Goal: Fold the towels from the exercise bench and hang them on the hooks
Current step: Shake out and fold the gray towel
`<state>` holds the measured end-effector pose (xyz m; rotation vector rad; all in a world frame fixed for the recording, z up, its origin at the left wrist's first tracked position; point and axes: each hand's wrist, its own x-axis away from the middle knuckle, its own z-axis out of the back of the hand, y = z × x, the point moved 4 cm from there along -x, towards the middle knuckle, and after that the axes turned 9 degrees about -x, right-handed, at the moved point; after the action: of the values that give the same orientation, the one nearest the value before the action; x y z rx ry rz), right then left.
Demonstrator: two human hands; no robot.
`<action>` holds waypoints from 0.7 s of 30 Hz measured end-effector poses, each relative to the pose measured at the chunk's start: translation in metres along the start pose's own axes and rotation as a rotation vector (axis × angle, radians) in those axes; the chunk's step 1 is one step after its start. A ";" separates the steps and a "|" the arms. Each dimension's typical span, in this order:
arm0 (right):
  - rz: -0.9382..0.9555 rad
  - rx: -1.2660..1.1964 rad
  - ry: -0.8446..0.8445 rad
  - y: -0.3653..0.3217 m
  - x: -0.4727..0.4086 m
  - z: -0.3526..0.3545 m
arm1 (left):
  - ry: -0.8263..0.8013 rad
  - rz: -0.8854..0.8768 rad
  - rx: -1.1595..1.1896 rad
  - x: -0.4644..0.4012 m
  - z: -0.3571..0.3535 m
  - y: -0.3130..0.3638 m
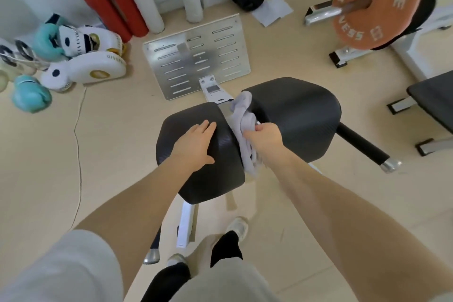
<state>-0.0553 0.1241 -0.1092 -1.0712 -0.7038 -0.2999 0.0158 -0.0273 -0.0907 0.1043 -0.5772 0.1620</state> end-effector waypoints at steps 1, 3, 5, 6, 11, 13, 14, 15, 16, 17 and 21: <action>-0.001 -0.046 0.008 -0.007 0.008 0.004 | 0.020 0.002 0.005 0.004 0.002 0.001; 0.052 -0.101 -0.030 -0.032 0.030 0.012 | 0.087 0.008 0.051 0.015 0.010 0.004; 0.180 -0.192 -0.134 -0.065 0.055 0.022 | 0.092 0.026 0.205 0.025 0.023 0.006; 0.248 -0.246 -0.200 -0.080 0.067 0.027 | 0.092 0.034 0.338 0.032 0.031 0.006; 0.324 -0.492 -0.475 -0.122 0.121 0.032 | 0.285 -0.187 0.981 0.082 0.092 0.018; 0.304 -0.600 -0.564 -0.135 0.148 0.026 | 0.309 -0.279 1.067 0.109 0.107 0.020; 0.279 -0.668 -0.597 -0.139 0.161 0.022 | 0.304 -0.315 1.115 0.120 0.113 0.019; 0.259 -0.723 -0.639 -0.143 0.172 0.018 | 0.281 -0.357 1.158 0.132 0.118 0.017; 0.232 -0.761 -0.673 -0.145 0.182 0.013 | 0.257 -0.395 1.162 0.142 0.121 0.012; 0.208 -0.762 -0.704 -0.146 0.191 0.007 | 0.230 -0.430 1.150 0.153 0.124 0.008; 0.151 -0.604 -0.800 -0.147 0.220 -0.035 | 0.260 -0.376 1.089 0.198 0.122 -0.026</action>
<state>0.0425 0.0484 0.1274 -1.8472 -1.2778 0.0785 0.1183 -0.0457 0.1184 1.2223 -0.1474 0.1052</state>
